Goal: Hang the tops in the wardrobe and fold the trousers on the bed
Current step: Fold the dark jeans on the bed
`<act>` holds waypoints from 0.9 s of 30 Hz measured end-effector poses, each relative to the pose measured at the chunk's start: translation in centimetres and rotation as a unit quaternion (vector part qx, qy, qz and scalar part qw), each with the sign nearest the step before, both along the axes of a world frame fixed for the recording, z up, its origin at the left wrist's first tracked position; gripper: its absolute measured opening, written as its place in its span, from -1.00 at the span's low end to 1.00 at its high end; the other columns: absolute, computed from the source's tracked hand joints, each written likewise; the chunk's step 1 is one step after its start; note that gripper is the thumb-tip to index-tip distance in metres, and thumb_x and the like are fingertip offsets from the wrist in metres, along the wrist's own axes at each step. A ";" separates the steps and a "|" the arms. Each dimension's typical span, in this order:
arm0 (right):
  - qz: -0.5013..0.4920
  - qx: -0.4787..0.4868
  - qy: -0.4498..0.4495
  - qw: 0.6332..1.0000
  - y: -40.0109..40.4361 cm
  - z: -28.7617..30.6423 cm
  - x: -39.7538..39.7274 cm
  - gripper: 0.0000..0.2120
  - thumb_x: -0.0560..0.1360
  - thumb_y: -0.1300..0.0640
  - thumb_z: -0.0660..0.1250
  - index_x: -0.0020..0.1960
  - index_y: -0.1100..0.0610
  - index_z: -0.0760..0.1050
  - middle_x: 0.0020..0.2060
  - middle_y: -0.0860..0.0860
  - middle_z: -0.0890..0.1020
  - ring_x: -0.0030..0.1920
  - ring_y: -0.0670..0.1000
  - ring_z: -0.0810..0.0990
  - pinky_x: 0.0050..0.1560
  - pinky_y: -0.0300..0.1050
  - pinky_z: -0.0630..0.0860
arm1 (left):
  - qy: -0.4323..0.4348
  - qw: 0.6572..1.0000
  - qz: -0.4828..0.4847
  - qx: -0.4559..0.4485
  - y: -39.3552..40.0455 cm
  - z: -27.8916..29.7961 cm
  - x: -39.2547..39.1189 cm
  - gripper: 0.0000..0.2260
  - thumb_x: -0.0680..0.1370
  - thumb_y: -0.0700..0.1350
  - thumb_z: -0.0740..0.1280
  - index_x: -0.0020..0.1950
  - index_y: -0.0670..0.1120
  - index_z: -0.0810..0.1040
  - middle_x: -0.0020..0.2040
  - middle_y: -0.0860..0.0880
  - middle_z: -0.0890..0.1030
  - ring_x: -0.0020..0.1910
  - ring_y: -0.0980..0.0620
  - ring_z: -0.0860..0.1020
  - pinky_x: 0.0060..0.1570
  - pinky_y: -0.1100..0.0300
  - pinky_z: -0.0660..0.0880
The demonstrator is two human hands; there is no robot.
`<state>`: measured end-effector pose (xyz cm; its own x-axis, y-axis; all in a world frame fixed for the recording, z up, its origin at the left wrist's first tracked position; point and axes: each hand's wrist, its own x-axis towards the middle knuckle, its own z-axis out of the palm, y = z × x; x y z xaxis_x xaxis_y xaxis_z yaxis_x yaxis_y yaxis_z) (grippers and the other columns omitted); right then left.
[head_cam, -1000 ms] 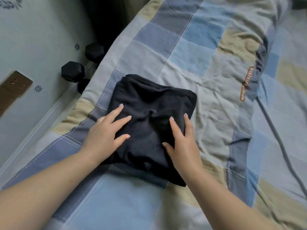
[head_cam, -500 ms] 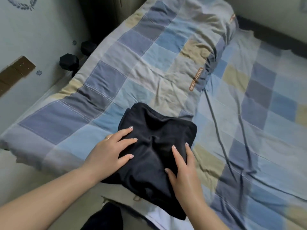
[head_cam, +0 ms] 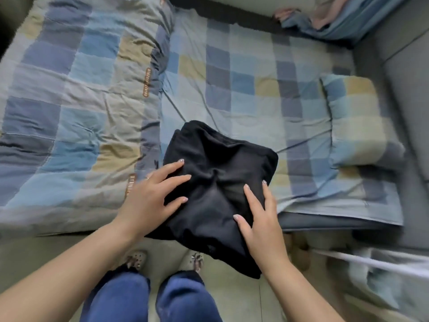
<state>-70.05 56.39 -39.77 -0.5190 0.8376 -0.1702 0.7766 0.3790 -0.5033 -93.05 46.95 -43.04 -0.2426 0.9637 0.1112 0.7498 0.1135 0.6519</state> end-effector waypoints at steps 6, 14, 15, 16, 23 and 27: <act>-0.155 0.010 0.007 0.988 -7.6 5.2 3.6 -0.41 0.53 0.11 0.35 0.49 -0.09 0.21 0.54 -0.05 -0.04 0.48 -0.12 0.05 0.23 -0.57 -0.05 | -0.005 0.991 -0.131 0.037 -0.5 4.3 1.9 -0.61 0.39 -0.15 0.52 0.21 -0.03 0.61 0.36 0.00 0.48 0.24 -0.05 0.53 0.13 -0.04 0.53; -0.332 0.033 0.073 0.940 -18.3 8.2 4.5 -0.39 0.53 0.11 0.35 0.49 -0.15 0.18 0.53 -0.13 -0.08 0.48 -0.24 -0.01 0.19 -0.67 -0.03 | 0.018 0.945 -0.318 0.075 -1.3 9.2 2.8 -0.62 0.40 -0.10 0.49 0.21 0.04 0.59 0.38 0.07 0.45 0.21 0.06 0.53 0.07 0.14 0.49; -0.353 0.037 0.078 0.932 -20.1 8.5 4.7 -0.39 0.53 0.11 0.35 0.49 -0.15 0.18 0.53 -0.14 -0.08 0.44 -0.31 -0.03 0.16 -0.70 -0.03 | 0.017 0.936 -0.343 0.072 -1.9 9.6 3.3 -0.62 0.40 -0.10 0.50 0.21 0.05 0.59 0.38 0.08 0.44 0.22 0.08 0.51 0.08 0.14 0.49; -0.372 0.039 0.079 0.924 -21.3 8.8 4.8 -0.39 0.53 0.11 0.35 0.49 -0.16 0.18 0.53 -0.15 -0.08 0.39 -0.39 -0.06 0.12 -0.72 -0.01 | 0.015 0.928 -0.365 0.073 -2.2 9.9 3.7 -0.62 0.41 -0.09 0.49 0.21 0.06 0.58 0.38 0.09 0.43 0.23 0.09 0.49 0.09 0.14 0.48; -0.514 0.061 0.093 0.851 -30.7 9.8 7.8 -0.38 0.53 0.07 0.34 0.48 -0.22 0.15 0.42 -0.34 -0.14 0.42 -0.25 0.05 0.01 -0.72 0.12 | 0.042 0.862 -0.499 0.082 -4.5 12.5 10.5 -0.63 0.43 0.10 0.33 0.23 0.13 0.56 0.39 0.25 0.35 0.22 0.13 0.49 0.06 0.19 0.46; -0.579 0.079 0.079 0.808 -36.2 10.5 11.6 -0.38 0.52 0.07 0.35 0.48 -0.20 0.16 0.43 -0.32 -0.12 0.40 -0.24 0.08 0.00 -0.75 0.11 | 0.014 0.826 -0.558 0.079 -7.2 13.5 17.4 -0.63 0.40 -0.04 0.47 0.21 0.07 0.60 0.38 0.18 0.39 0.25 0.24 0.43 0.11 0.16 0.45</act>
<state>-58.45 20.20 -29.32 0.6223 0.7825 -0.0226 0.5878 -0.4861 -0.6467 -75.63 39.79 -29.53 0.7917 0.5587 0.2471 0.3457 -0.7433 0.5727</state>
